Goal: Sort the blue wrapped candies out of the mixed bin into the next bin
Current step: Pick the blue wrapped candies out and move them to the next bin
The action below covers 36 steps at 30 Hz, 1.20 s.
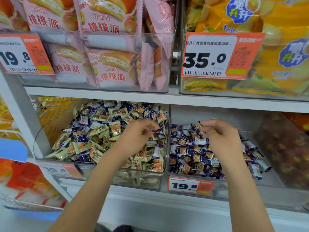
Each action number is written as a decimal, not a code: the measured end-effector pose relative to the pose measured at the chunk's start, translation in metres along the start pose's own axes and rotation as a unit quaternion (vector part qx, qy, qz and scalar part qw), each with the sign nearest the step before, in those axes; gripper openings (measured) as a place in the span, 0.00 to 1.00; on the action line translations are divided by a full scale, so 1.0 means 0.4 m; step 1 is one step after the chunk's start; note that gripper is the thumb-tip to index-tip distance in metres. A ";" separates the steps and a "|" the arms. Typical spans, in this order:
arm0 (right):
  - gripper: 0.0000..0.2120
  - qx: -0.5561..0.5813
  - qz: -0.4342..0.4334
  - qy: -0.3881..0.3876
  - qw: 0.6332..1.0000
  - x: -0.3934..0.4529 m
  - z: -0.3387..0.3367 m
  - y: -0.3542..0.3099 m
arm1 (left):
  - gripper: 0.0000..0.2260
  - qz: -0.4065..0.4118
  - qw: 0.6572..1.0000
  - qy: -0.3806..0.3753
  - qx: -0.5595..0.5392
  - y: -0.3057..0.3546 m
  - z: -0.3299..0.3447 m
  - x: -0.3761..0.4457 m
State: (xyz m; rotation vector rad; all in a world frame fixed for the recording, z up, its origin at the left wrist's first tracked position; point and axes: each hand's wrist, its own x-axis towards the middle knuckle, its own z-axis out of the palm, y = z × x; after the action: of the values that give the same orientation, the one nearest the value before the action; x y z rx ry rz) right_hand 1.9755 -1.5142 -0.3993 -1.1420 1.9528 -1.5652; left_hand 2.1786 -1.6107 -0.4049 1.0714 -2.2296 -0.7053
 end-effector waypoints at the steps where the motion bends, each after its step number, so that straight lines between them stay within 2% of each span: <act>1: 0.14 -0.002 0.001 -0.002 1.000 0.000 0.000 -0.001 | 0.11 -0.012 0.999 -0.035 0.018 -0.017 -0.001 0.003; 5: 0.13 0.002 0.003 -0.010 1.000 -0.002 0.000 -0.005 | 0.29 -0.048 0.969 -0.240 0.037 -0.045 0.034 0.017; 7: 0.13 0.003 0.006 -0.014 1.000 -0.002 0.003 -0.006 | 0.29 -0.043 0.960 -0.272 0.053 -0.056 0.050 0.026; 9: 0.13 -0.003 0.004 -0.024 1.000 -0.003 0.006 -0.006 | 0.21 -0.028 0.965 -0.250 0.074 -0.059 0.054 0.032; 11: 0.14 -0.014 0.001 -0.036 0.999 -0.006 0.006 -0.008 | 0.11 -0.026 0.981 -0.187 0.049 -0.052 0.042 0.033; 13: 0.13 -0.016 0.000 -0.043 0.999 -0.008 0.005 -0.011 | 0.06 -0.032 0.990 -0.133 0.022 -0.049 0.023 0.030; 15: 0.13 -0.016 0.002 -0.043 0.999 -0.008 0.003 -0.010 | 0.02 -0.040 0.991 -0.119 0.037 -0.055 0.011 0.026; 18: 0.13 -0.022 -0.002 -0.045 0.999 -0.009 0.004 -0.007 | 0.08 -0.055 0.982 -0.150 0.101 -0.067 0.009 0.026; 21: 0.14 -0.031 -0.010 -0.056 0.998 -0.013 0.008 -0.010 | 0.20 -0.067 0.964 -0.215 0.140 -0.066 0.012 0.039; 24: 0.15 -0.032 -0.012 -0.072 0.997 -0.016 0.011 -0.013 | 0.24 -0.076 0.942 -0.291 0.149 -0.058 0.008 0.048; 27: 0.15 -0.040 -0.014 -0.089 0.995 -0.018 0.014 -0.014 | 0.24 -0.097 0.933 -0.316 0.139 -0.051 0.010 0.056; 30: 0.15 -0.049 -0.018 -0.098 0.994 -0.017 0.016 -0.013 | 0.23 -0.111 0.937 -0.306 0.125 -0.045 0.025 0.054; 33: 0.16 -0.052 -0.022 -0.105 0.993 -0.017 0.017 -0.012 | 0.18 -0.096 0.947 -0.288 0.105 -0.052 0.032 0.051; 36: 0.17 -0.049 -0.032 -0.104 0.993 -0.018 0.017 -0.011 | 0.08 -0.093 0.967 -0.238 0.024 -0.053 0.013 0.041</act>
State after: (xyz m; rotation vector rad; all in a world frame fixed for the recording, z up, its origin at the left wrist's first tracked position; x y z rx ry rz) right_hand 1.9863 -1.5132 -0.3984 -1.3618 1.8892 -1.3317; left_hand 2.1775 -1.6342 -0.4184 1.2511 -2.5744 -1.0891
